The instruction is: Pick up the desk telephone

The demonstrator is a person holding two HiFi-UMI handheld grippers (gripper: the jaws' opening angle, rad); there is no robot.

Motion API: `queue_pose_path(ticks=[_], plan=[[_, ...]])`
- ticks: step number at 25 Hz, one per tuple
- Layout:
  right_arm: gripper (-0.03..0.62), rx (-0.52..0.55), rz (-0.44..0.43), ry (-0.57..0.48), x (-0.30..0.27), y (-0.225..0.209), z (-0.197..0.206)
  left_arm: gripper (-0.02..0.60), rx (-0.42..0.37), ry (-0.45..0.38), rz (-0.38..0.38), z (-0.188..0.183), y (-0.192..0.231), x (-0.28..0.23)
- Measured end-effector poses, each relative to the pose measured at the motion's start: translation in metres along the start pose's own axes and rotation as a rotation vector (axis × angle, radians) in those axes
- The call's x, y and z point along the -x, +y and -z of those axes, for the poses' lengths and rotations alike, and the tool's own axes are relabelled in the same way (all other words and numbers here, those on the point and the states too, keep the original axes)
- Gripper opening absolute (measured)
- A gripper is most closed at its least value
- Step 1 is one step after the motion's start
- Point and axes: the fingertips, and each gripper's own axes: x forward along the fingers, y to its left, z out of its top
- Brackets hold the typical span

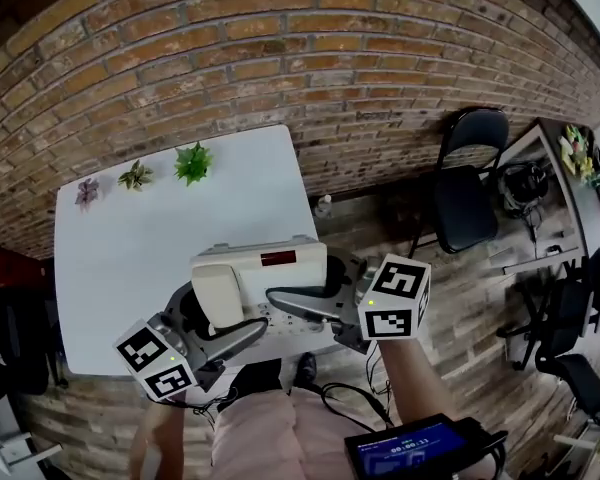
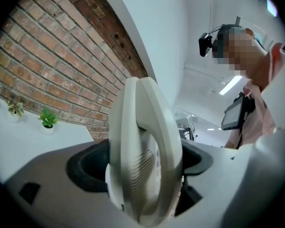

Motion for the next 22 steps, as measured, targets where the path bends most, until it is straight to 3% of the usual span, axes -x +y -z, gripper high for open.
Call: queue_pose_path(ticks=[7, 22], plan=[[0.259, 0.078, 0.008, -0.034, 0.042, 0.049, -0.015, 0.446, -0.063, 0.006, 0.004, -0.012, -0.061, 0.002], [0.258, 0.088, 0.016, -0.028, 0.051, 0.063, -0.017, 0.448, -0.06, -0.001, -0.001, -0.015, -0.077, 0.004]])
